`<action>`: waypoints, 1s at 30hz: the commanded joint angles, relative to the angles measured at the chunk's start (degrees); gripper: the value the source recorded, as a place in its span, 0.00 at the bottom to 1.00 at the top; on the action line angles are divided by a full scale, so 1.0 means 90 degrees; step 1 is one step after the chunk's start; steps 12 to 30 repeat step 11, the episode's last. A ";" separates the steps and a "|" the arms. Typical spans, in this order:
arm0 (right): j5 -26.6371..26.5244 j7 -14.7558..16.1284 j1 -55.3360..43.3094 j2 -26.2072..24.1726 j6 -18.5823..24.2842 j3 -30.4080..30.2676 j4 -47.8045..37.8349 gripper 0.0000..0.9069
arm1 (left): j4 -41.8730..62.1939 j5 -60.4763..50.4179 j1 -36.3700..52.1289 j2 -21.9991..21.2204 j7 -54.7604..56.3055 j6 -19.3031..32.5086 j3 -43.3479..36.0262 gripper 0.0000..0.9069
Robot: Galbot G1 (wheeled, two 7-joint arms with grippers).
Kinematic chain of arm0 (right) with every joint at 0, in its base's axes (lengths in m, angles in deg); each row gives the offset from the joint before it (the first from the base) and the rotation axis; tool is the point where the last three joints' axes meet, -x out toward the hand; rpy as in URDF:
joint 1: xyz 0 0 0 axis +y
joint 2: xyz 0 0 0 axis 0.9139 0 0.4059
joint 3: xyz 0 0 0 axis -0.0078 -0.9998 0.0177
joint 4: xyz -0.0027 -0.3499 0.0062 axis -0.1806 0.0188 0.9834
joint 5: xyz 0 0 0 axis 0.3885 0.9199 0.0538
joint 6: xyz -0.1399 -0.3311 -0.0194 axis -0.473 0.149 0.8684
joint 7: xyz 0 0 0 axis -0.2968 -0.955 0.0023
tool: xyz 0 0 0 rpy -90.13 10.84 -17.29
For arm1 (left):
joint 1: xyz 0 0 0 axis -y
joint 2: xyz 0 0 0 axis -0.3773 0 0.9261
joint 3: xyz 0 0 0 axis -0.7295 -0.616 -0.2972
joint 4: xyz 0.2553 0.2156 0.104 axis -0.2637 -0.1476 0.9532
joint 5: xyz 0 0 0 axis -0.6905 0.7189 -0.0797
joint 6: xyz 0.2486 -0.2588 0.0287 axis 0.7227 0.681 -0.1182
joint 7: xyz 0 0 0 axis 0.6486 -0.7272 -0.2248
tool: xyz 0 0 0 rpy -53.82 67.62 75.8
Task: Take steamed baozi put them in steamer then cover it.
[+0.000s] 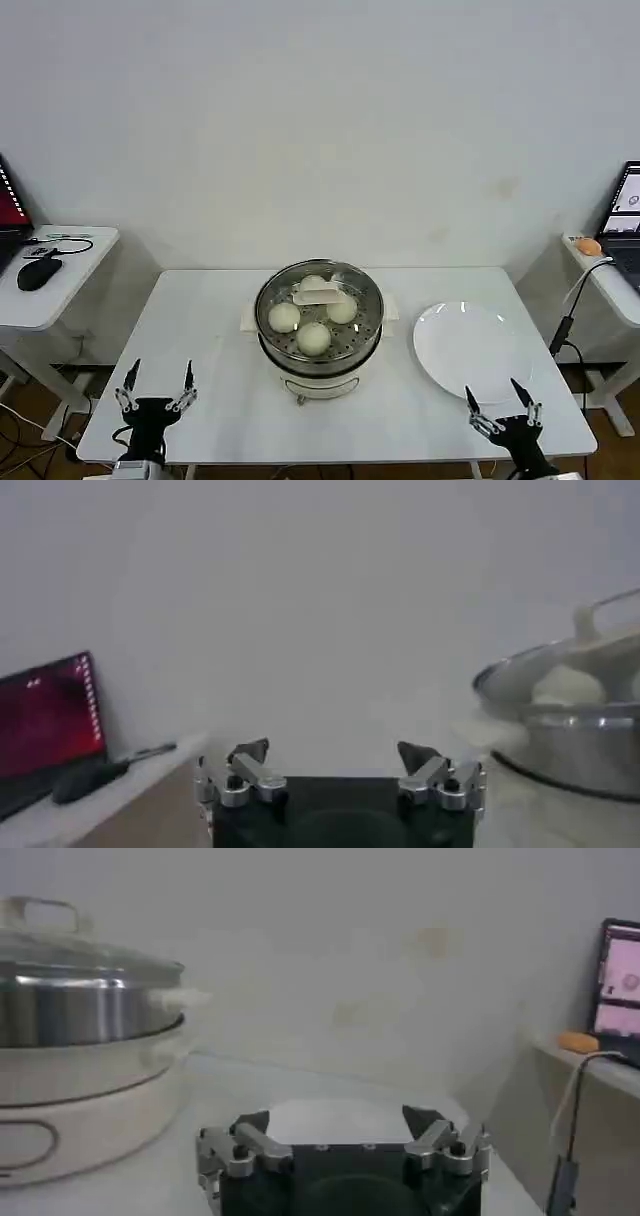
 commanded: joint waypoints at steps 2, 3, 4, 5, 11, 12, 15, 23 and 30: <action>-0.0023 -0.0074 0.0049 -0.0046 0.0016 -0.0177 0.0030 1.00 | 0.0042 0.0001 -0.0205 -0.0161 -0.0035 0.0065 0.0149 1.00; -0.0016 -0.0073 0.0058 -0.0037 -0.0001 -0.0190 0.0045 1.00 | 0.0051 0.0004 -0.0212 -0.0149 -0.0035 0.0063 0.0150 1.00; -0.0014 -0.0075 0.0063 -0.0035 -0.0007 -0.0200 0.0057 1.00 | 0.0057 0.0007 -0.0215 -0.0145 -0.0036 0.0063 0.0154 1.00; -0.0016 -0.0077 0.0071 -0.0023 -0.0037 -0.0220 0.0081 1.00 | 0.0065 0.0011 -0.0218 -0.0135 -0.0036 0.0062 0.0164 1.00; 0.0086 -0.0136 0.0073 -0.0022 -0.0172 -0.0317 0.0133 1.00 | 0.0079 -0.0003 -0.0218 -0.0110 -0.0070 0.0039 0.0177 1.00; 0.0086 -0.0136 0.0073 -0.0022 -0.0172 -0.0317 0.0133 1.00 | 0.0079 -0.0003 -0.0218 -0.0110 -0.0070 0.0039 0.0177 1.00; 0.0086 -0.0136 0.0073 -0.0022 -0.0172 -0.0317 0.0133 1.00 | 0.0079 -0.0003 -0.0218 -0.0110 -0.0070 0.0039 0.0177 1.00; 0.0086 -0.0136 0.0073 -0.0022 -0.0172 -0.0317 0.0133 1.00 | 0.0079 -0.0003 -0.0218 -0.0110 -0.0070 0.0039 0.0177 1.00; 0.0086 -0.0136 0.0073 -0.0022 -0.0172 -0.0317 0.0133 1.00 | 0.0079 -0.0003 -0.0218 -0.0110 -0.0070 0.0039 0.0177 1.00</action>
